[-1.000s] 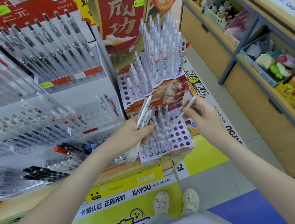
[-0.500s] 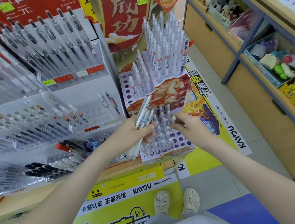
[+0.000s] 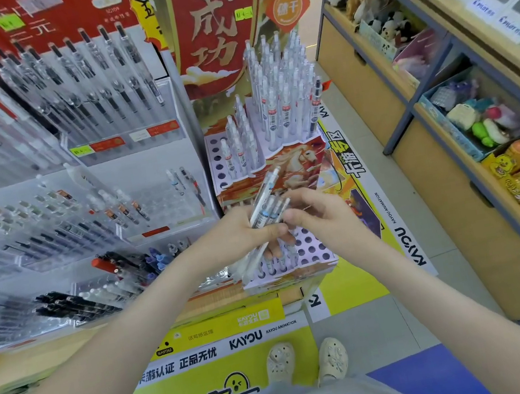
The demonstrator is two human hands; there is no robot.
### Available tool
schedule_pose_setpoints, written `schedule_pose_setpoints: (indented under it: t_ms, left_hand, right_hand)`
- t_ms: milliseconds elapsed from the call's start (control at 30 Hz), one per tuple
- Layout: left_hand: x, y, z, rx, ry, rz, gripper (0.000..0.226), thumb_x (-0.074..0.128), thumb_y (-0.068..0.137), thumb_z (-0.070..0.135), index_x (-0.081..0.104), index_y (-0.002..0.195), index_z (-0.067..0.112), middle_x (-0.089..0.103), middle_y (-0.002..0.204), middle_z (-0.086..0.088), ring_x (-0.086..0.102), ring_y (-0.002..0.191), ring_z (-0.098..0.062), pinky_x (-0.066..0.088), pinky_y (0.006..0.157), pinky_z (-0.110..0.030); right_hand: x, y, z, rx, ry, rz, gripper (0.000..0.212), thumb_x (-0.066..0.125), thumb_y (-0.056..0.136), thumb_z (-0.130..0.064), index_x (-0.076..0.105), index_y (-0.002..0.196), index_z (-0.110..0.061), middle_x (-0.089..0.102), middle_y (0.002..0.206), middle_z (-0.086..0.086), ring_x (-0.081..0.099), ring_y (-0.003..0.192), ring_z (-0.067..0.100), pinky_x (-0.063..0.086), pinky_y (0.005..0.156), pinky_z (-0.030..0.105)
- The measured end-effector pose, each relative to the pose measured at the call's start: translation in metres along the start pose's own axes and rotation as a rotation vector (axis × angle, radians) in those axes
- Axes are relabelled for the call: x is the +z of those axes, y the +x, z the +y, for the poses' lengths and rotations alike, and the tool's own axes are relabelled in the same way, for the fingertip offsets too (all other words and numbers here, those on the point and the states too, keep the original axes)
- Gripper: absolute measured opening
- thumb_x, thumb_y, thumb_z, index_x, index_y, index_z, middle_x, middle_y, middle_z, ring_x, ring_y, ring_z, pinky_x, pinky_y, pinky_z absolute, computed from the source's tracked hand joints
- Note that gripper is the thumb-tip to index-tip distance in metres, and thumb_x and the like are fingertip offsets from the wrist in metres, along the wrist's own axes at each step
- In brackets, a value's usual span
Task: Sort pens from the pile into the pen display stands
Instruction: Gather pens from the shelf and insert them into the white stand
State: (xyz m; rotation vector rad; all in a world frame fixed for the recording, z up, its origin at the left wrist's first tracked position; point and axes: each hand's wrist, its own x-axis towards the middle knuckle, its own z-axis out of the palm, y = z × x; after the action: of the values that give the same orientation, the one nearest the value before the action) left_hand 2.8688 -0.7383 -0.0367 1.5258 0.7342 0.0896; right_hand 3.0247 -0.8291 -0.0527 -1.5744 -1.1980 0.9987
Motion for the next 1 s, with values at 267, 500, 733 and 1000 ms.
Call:
schedule_pose_setpoints:
  t_ms: [267,500,733,1000]
  left_hand:
    - [0.002,0.003,0.008,0.009,-0.113,0.051,0.014,0.060,0.092,0.007,0.063,0.105,0.007,0.075,0.088,0.000,0.073,0.074,-0.015,0.057,0.067,-0.022]
    - [-0.008,-0.002,-0.006,0.005,-0.080,0.105,0.011,0.058,0.094,0.009,0.067,0.100,0.010,0.074,0.095,-0.004,0.073,0.083,-0.022,0.058,0.074,-0.028]
    - [-0.007,-0.003,-0.008,0.013,-0.070,0.097,0.011,0.058,0.094,0.010,0.067,0.100,0.012,0.073,0.100,-0.009,0.073,0.084,-0.021,0.058,0.074,-0.027]
    - [-0.005,-0.002,-0.007,0.038,-0.064,0.094,0.011,0.058,0.093,0.015,0.067,0.098,0.015,0.074,0.096,-0.005,0.073,0.084,-0.021,0.058,0.074,-0.027]
  right_hand:
    - [-0.017,-0.003,-0.007,-0.038,0.427,0.230,0.016,0.045,0.096,-0.001,0.056,0.089,-0.010,0.066,0.081,-0.003,0.064,0.078,0.013,0.054,0.070,0.027]
    - [-0.047,-0.011,0.025,-0.032,0.221,0.383,0.018,0.046,0.098,-0.004,0.058,0.091,-0.015,0.066,0.080,0.000,0.067,0.076,0.019,0.056,0.071,0.030]
    - [-0.020,-0.011,0.050,-0.043,-0.192,0.186,0.013,0.047,0.098,-0.010,0.057,0.095,-0.015,0.062,0.081,-0.001,0.060,0.079,0.008,0.048,0.076,0.027]
    - [-0.014,-0.002,0.054,-0.071,-0.423,0.010,0.015,0.048,0.097,-0.008,0.058,0.108,-0.005,0.060,0.084,-0.002,0.057,0.077,0.006,0.043,0.068,0.022]
